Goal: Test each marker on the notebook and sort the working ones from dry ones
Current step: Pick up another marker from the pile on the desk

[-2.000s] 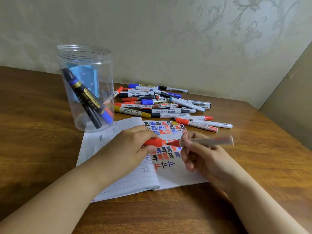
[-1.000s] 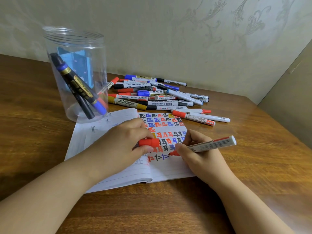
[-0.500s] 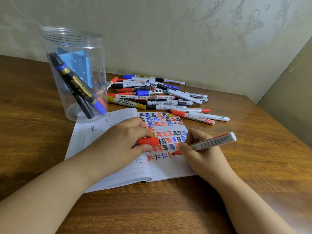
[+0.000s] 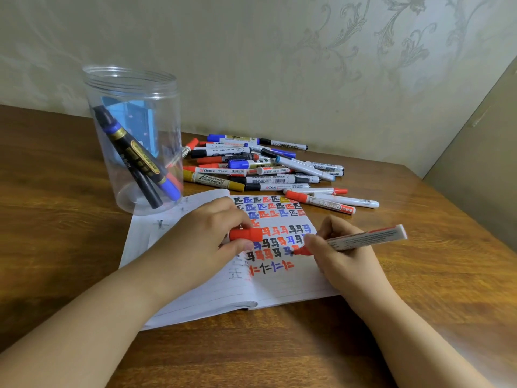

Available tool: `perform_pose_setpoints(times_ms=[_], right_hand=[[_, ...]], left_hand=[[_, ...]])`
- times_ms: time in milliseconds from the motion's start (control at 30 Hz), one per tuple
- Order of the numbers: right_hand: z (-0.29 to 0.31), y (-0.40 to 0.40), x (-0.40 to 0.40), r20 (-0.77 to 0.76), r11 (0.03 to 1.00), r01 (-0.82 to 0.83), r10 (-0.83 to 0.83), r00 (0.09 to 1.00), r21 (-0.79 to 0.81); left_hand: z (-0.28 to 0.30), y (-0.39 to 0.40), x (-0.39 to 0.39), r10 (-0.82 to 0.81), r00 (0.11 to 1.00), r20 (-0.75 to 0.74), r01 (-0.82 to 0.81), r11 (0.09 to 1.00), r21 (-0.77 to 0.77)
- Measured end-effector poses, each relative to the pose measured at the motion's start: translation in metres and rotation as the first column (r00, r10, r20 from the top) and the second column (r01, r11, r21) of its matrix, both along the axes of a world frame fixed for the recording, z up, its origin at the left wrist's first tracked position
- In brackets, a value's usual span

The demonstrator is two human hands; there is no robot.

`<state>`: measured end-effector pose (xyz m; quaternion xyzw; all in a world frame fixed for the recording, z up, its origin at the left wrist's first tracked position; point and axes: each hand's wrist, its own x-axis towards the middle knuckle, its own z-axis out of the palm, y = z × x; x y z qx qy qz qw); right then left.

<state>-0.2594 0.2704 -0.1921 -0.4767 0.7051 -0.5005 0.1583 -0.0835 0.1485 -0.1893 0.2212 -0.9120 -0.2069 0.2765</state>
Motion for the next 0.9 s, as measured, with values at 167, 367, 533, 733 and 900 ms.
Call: perform_pose_setpoints(times_ms=[167,367,533,733,900], right_hand=[[0.039,-0.019,0.013,0.227,0.996,-0.082,0.088,0.970,-0.032],[0.043,-0.047,0.030,0.450,0.984,-0.085,0.149,0.881,-0.160],[0.027,-0.043,0.031,0.518,0.979,-0.013,0.118,0.847,-0.201],[0.024,-0.040,0.027,0.522,0.971,-0.079,0.189,0.832,-0.224],[0.020,-0.041,0.028,0.465,0.974,-0.097,0.185,0.866,-0.206]], left_hand=[[0.005,-0.005,0.002,0.047,0.995,-0.088,-0.044,0.998,0.043],[0.007,-0.012,0.004,0.164,0.973,-0.165,-0.149,0.984,0.100],[0.005,-0.013,0.004,0.171,0.971,-0.166,-0.159,0.984,0.086],[0.009,-0.004,0.002,0.095,0.985,-0.143,-0.093,0.995,0.019],[0.007,0.000,0.002,0.036,0.988,-0.149,-0.042,0.999,-0.034]])
